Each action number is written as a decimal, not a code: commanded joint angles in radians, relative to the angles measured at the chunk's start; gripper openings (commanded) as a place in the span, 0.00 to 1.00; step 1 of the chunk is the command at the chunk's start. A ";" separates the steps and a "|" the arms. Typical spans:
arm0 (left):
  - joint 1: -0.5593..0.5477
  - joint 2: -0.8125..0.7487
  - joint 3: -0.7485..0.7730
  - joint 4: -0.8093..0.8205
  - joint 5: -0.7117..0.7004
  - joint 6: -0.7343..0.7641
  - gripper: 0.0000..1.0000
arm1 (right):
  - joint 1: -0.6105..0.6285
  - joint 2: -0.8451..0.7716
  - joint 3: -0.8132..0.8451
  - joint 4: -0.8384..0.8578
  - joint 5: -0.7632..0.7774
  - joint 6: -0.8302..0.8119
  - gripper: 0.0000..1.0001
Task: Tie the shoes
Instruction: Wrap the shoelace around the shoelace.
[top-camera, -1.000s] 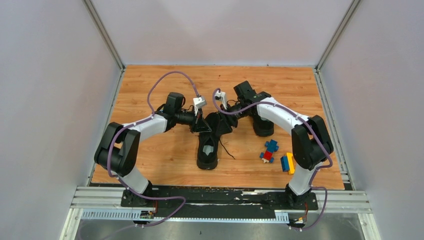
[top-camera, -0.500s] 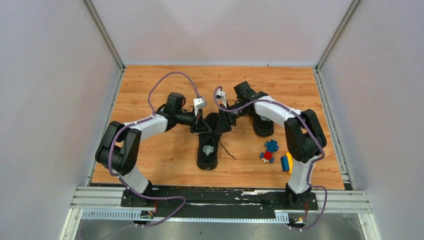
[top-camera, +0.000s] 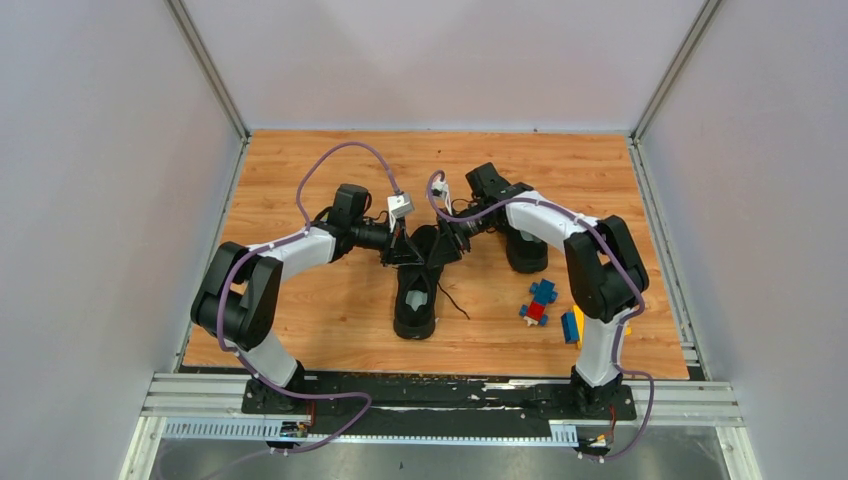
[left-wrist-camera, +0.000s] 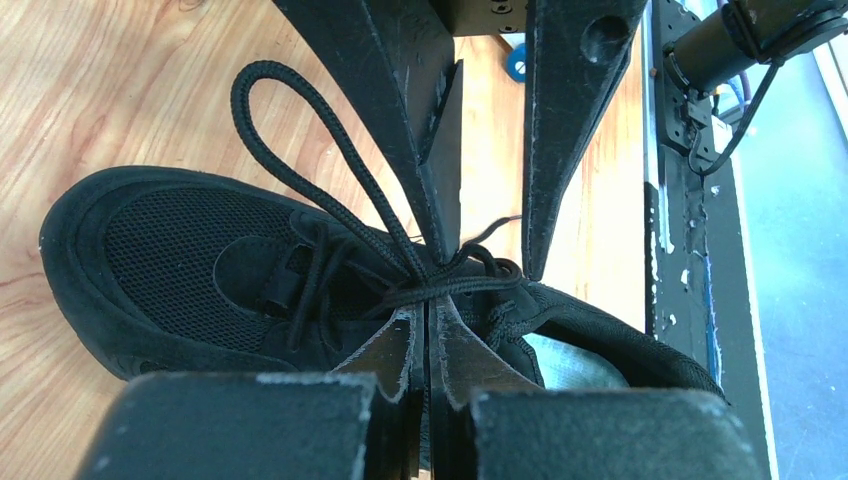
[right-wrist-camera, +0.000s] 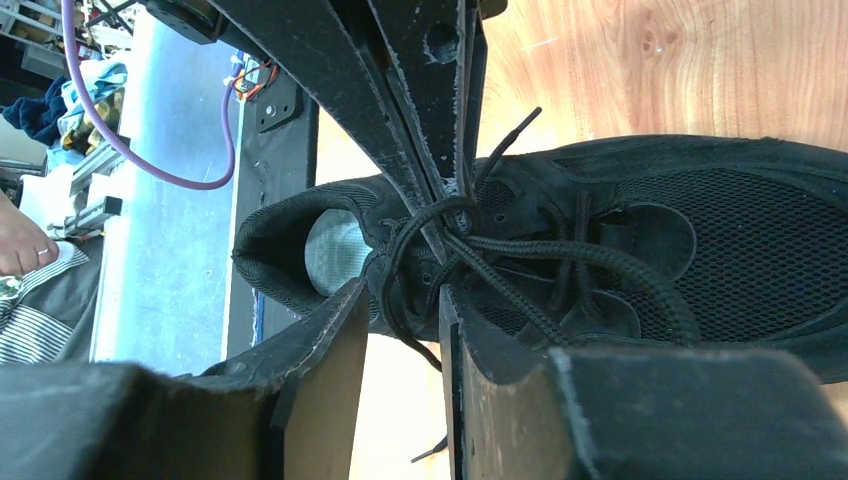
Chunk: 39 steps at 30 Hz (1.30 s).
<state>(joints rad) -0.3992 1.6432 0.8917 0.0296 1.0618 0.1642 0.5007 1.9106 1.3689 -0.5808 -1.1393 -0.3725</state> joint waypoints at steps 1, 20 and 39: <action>-0.010 0.006 0.032 -0.011 0.042 0.028 0.00 | -0.009 0.018 0.043 0.031 -0.044 -0.025 0.34; -0.009 0.008 0.042 -0.025 0.022 0.032 0.00 | -0.007 -0.009 0.066 -0.002 0.069 -0.006 0.30; -0.009 -0.009 0.049 -0.066 0.013 -0.002 0.00 | 0.031 -0.098 0.021 -0.005 0.164 0.015 0.03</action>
<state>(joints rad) -0.3996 1.6447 0.9070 0.0036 1.0641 0.1619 0.5148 1.8561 1.3376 -0.5934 -0.9886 -0.3634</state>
